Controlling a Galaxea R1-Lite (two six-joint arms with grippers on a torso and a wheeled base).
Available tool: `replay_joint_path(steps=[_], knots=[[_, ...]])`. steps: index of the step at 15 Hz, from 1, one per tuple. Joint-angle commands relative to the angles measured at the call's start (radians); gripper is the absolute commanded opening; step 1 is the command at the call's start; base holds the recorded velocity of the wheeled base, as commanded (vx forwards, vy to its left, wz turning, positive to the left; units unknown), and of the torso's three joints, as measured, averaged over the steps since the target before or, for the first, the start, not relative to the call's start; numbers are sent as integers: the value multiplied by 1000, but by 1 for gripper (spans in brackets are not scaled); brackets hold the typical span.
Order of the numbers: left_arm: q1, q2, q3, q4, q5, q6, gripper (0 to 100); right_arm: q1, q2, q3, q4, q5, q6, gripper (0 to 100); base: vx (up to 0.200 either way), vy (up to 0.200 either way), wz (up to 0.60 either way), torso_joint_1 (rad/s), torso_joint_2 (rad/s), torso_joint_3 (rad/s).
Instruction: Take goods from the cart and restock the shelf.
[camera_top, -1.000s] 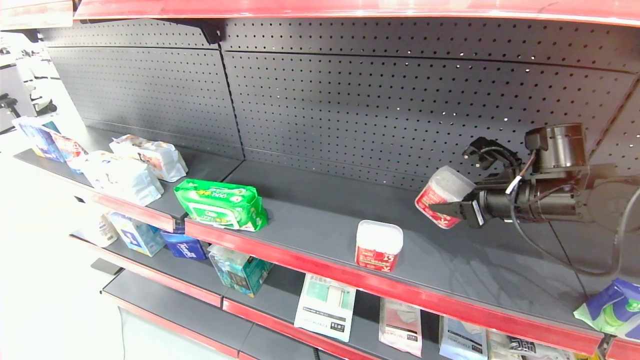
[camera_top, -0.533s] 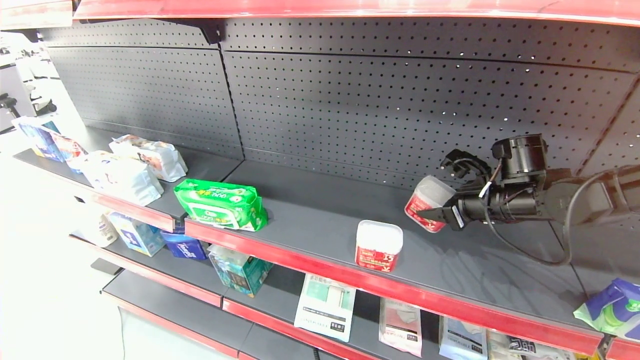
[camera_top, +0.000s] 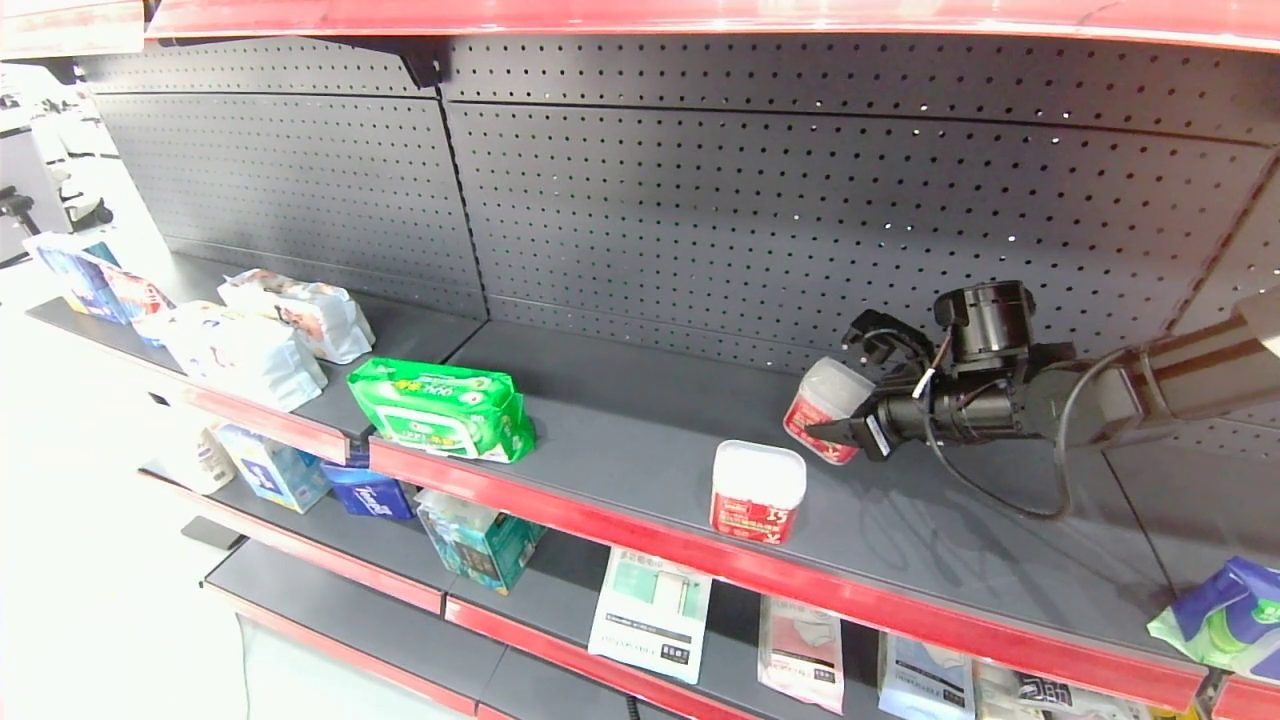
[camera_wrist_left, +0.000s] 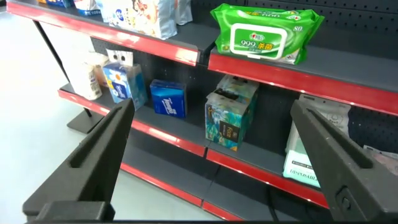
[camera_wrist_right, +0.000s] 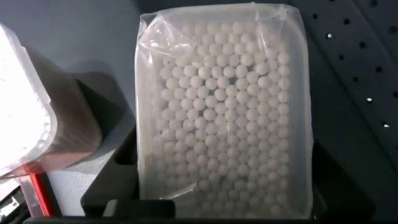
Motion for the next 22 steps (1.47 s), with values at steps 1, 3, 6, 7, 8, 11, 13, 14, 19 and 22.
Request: replay_joint_path(steps=[1, 3, 6, 7, 8, 11, 13, 14, 19, 22], knots=[[-1, 0, 0, -1, 0, 0, 100, 21, 22, 5, -2, -3, 0, 0, 0, 0, 0, 0, 0, 0], [-1, 0, 0, -1, 0, 0, 100, 29, 45, -7, -14, -14, 1, 0, 0, 0, 0, 0, 0, 0], [1, 0, 0, 0, 0, 0, 100, 32, 48, -3, -14, -16, 0, 100, 0, 0, 0, 0, 0, 0], [1, 0, 0, 0, 0, 0, 100, 32, 53, -1, -14, -16, 0, 100, 0, 0, 0, 0, 0, 0], [1, 0, 0, 0, 0, 0, 100, 32, 53, -1, -14, -16, 1, 100, 0, 0, 0, 0, 0, 0], [-1, 0, 0, 0, 0, 0, 100, 27, 36, 4, -16, -19, 3, 100, 0, 0, 0, 0, 0, 0], [-1, 0, 0, 0, 0, 0, 100, 17, 7, 30, -14, -39, 9, 100, 0, 0, 0, 0, 0, 0], [1, 0, 0, 0, 0, 0, 100, 14, -1, 40, -14, -39, 11, 100, 0, 0, 0, 0, 0, 0], [-1, 0, 0, 0, 0, 0, 100, -2, -16, 74, -16, -97, 43, 100, 0, 0, 0, 0, 0, 0], [1, 0, 0, 0, 0, 0, 100, -3, -16, 71, -16, -117, 46, 100, 0, 0, 0, 0, 0, 0]])
